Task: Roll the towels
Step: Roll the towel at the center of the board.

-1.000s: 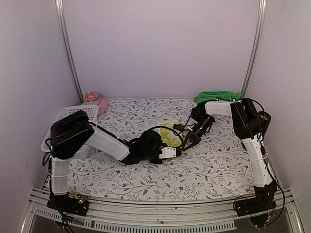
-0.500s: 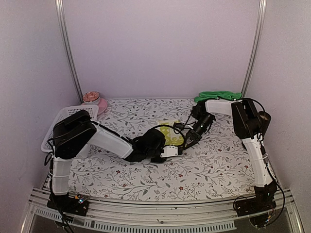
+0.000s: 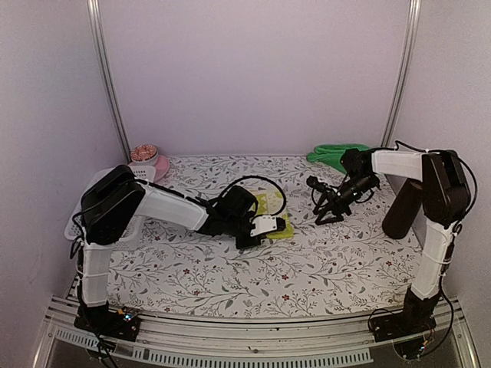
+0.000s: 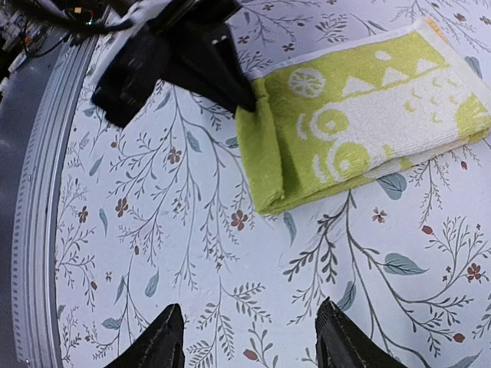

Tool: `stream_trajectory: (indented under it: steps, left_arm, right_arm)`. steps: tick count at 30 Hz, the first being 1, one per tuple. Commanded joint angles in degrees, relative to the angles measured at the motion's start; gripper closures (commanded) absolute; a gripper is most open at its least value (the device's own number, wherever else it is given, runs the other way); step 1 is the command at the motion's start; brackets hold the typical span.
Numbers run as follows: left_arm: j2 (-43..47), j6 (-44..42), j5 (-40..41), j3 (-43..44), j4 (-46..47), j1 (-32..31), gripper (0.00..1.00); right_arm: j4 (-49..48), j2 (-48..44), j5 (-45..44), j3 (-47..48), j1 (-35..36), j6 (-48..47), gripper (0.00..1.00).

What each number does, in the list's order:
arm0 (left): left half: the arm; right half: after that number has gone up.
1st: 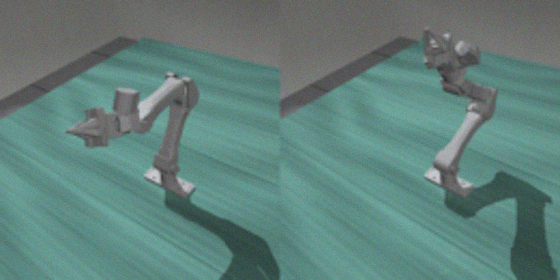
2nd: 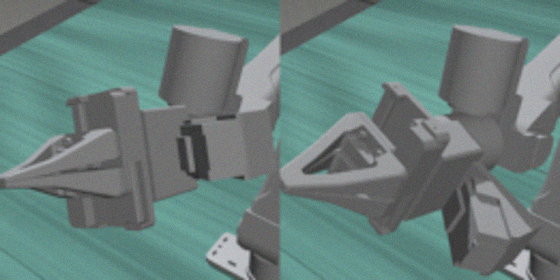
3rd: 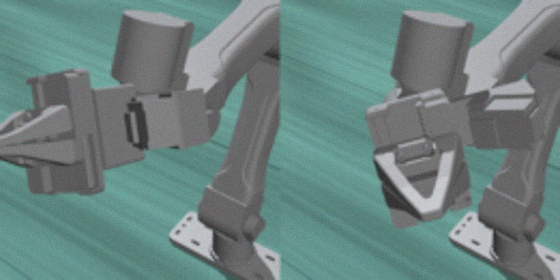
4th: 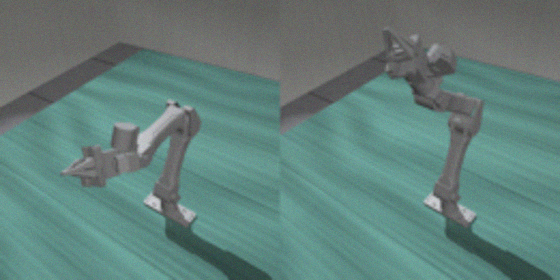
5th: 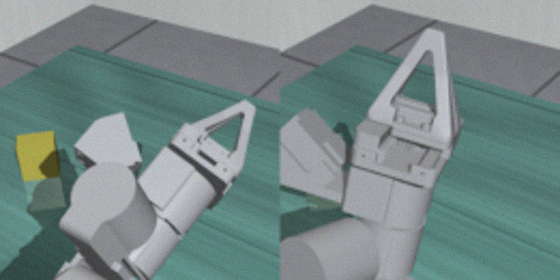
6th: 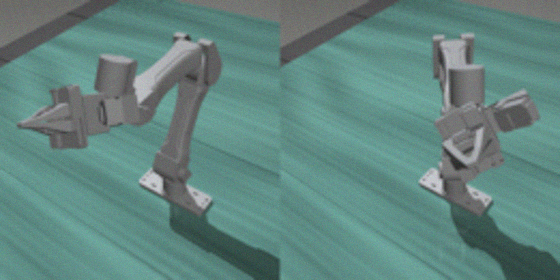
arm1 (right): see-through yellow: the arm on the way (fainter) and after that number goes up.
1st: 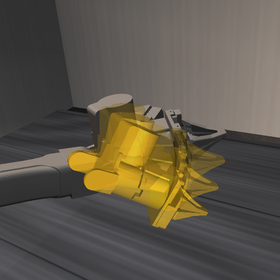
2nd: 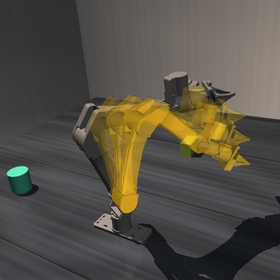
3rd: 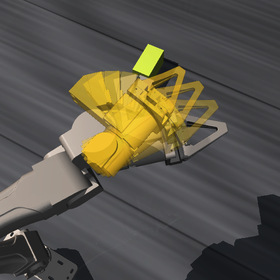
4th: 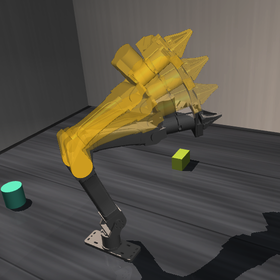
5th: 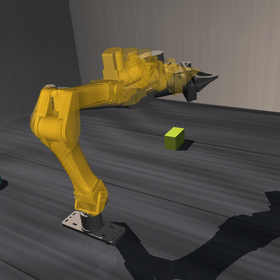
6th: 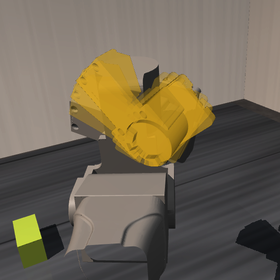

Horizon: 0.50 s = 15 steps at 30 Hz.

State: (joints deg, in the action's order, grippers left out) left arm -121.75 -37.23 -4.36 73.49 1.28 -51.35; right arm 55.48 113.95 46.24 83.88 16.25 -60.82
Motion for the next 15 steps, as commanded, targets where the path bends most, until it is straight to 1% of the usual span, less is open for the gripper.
stream_trajectory:
  steps: [1,3,5,7,10,11,13,15]
  left_arm:
    - [-1.21,5.54,-13.03,1.86,-11.94,3.47,1.00]
    - [-1.68,6.67,-17.41,3.34,-13.64,4.88,1.00]
    - [-2.78,7.88,-21.29,6.25,-16.39,6.07,1.00]
    - [-4.42,8.95,-24.55,9.27,-19.89,7.09,1.00]
    - [-6.98,10.19,-28.49,13.29,-24.11,8.30,0.99]
    - [-7.98,10.47,-29.67,14.49,-25.38,8.62,0.99]
    - [-9.04,11.27,-31.87,16.10,-26.92,9.26,0.98]
    - [-9.92,11.89,-33.51,17.51,-28.21,9.83,0.98]
  right_arm:
    - [-22.20,-11.14,-1.96,-13.60,1.18,-6.92,0.40]
    - [-29.11,-16.18,-0.99,-20.08,1.17,-8.18,0.40]
    - [-35.37,-19.59,0.02,-24.77,1.39,-9.57,0.40]
    - [-41.00,-21.74,-0.91,-28.34,2.61,-9.92,0.40]
    - [-48.03,-23.15,-5.90,-32.25,6.40,-9.63,0.41]
    - [-51.74,-23.42,-8.30,-33.57,7.96,-9.47,0.41]
    - [-57.45,-23.68,-12.54,-37.04,10.88,-9.16,0.42]
    - [-61.33,-23.29,-15.76,-38.41,13.08,-8.90,0.43]
